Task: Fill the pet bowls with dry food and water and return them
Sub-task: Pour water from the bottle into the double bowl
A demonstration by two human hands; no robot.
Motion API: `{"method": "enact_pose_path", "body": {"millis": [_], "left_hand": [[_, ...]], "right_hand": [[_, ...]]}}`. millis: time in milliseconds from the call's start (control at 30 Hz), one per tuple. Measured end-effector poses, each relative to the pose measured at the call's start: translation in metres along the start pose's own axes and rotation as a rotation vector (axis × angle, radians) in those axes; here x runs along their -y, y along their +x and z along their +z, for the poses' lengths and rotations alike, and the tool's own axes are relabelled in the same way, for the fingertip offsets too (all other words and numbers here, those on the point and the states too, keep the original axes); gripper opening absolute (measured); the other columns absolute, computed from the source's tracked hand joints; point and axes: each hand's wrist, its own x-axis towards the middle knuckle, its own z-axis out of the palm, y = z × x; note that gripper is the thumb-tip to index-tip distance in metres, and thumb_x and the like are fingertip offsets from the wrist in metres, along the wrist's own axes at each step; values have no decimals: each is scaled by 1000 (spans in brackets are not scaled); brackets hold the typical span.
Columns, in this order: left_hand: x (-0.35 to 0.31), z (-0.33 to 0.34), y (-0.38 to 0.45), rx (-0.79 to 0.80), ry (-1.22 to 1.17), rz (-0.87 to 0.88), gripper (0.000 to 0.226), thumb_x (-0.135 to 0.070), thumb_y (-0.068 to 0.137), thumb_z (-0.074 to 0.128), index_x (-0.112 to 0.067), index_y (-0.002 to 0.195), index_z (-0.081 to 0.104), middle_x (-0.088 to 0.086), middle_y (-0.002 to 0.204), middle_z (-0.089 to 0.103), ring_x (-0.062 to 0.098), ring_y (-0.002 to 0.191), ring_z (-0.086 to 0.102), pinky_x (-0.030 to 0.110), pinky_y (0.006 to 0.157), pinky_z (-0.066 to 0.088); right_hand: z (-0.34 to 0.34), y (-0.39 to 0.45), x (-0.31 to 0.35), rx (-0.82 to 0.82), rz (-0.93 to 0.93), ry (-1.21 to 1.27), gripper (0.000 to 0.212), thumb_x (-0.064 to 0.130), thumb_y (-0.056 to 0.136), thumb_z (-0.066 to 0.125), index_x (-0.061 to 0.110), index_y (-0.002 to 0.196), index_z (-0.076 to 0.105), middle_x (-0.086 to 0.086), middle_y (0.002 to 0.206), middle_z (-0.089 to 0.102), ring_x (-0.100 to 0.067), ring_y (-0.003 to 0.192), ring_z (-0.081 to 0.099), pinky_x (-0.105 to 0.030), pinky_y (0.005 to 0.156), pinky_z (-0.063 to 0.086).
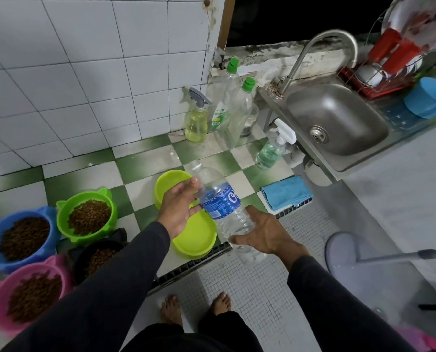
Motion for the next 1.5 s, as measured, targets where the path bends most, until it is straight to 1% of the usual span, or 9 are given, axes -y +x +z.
{"method": "enact_pose_path", "body": {"millis": [167, 300, 767, 900, 1067, 1133, 1200, 1300, 1500], "left_hand": [[-21, 17, -2, 74, 39, 78, 54, -39, 84, 75, -12, 130, 63, 9, 127, 72, 21, 109, 72, 32, 83, 59], [-38, 27, 1, 140, 113, 141, 48, -29, 94, 71, -12, 138, 58, 9, 130, 70, 20, 114, 71, 26, 79, 60], [-84, 60, 0, 255, 373, 426, 57, -25, 69, 88, -43, 120, 69, -5, 126, 69, 17, 113, 71, 42, 99, 58], [-87, 62, 5, 257, 449, 461, 68, -25, 65, 91, -30, 129, 67, -6, 129, 70, 16, 115, 70, 44, 101, 57], [-85, 63, 12, 279, 553, 489, 74, -23, 63, 93, -19, 133, 66, -6, 132, 69, 14, 117, 69, 43, 103, 56], [-83, 63, 15, 284, 583, 495, 76, -24, 62, 93, -18, 133, 67, -6, 133, 69, 14, 118, 68, 43, 104, 56], [-81, 62, 19, 286, 599, 489, 75, -24, 61, 94, -20, 131, 68, -5, 132, 70, 14, 118, 69, 43, 103, 56], [-77, 61, 23, 287, 612, 469, 71, -23, 60, 94, -24, 127, 69, -5, 129, 71, 16, 117, 69, 46, 101, 57], [-69, 56, 25, 288, 630, 419, 71, -21, 60, 95, -21, 126, 68, -5, 128, 71, 15, 117, 68, 49, 98, 58]], "right_hand": [[-4, 6, 2, -79, -7, 109, 68, 57, 57, 89, 35, 110, 54, 12, 100, 70, -8, 90, 68, -30, 85, 58], [-8, 13, 3, -147, -30, 172, 82, 65, 51, 87, 36, 119, 52, 12, 106, 71, -8, 94, 69, -36, 88, 59], [-20, 47, 30, -244, -87, 565, 80, 19, 60, 98, 38, 122, 51, 22, 105, 67, 12, 92, 62, -10, 80, 50], [-12, 60, 29, -207, -111, 671, 86, 1, 61, 94, 31, 129, 51, 14, 114, 67, 13, 94, 64, -16, 83, 53], [2, 76, 21, -191, -92, 817, 77, -16, 64, 85, 27, 123, 60, 3, 112, 71, -21, 106, 67, -43, 85, 61], [7, 80, 19, -166, -57, 893, 72, -10, 67, 86, 28, 124, 62, 1, 113, 71, -28, 108, 67, -50, 85, 60], [9, 84, 20, -140, -45, 874, 77, 7, 60, 95, 32, 126, 61, 4, 114, 72, -19, 108, 69, -42, 88, 59], [8, 83, 21, -87, -57, 934, 71, -7, 71, 85, 10, 134, 55, -4, 120, 69, -10, 102, 71, -26, 83, 57], [17, 84, 16, -53, -29, 1242, 41, -11, 92, 59, 13, 126, 58, -1, 106, 76, -23, 95, 74, -48, 72, 63]]}}
